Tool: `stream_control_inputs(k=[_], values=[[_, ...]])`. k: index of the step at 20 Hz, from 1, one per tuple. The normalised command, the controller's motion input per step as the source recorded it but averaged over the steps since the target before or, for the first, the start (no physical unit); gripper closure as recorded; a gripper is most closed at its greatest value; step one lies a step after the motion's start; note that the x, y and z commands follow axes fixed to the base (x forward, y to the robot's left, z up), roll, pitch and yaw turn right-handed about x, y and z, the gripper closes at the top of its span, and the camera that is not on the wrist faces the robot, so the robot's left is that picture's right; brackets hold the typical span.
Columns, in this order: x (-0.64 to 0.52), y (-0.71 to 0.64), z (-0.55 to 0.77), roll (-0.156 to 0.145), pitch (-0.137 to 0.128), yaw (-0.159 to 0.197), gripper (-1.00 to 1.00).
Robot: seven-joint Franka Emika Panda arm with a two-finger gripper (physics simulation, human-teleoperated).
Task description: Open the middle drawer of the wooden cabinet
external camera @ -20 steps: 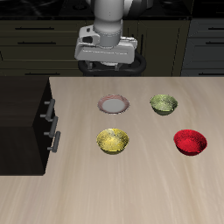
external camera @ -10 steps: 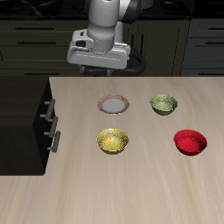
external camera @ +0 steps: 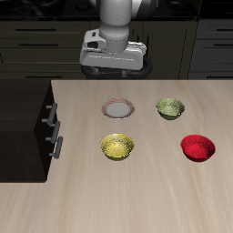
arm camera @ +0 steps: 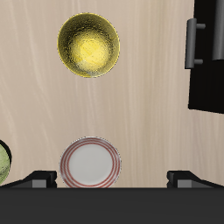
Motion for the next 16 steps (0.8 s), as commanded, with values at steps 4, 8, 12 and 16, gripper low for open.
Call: stream_control_inputs(k=[4,8,12,16], values=[[0.0,0.35,0.1,0.101,-0.055,0.087,-1.0],[0.04,0.15,0.12,0.035,-0.043,-0.012,-1.0],[0.07,0.16,0.01,0.03,-0.022,0.022,-1.0],[0.15,0.14,0.0,0.015,-0.045,0.019,-1.0]])
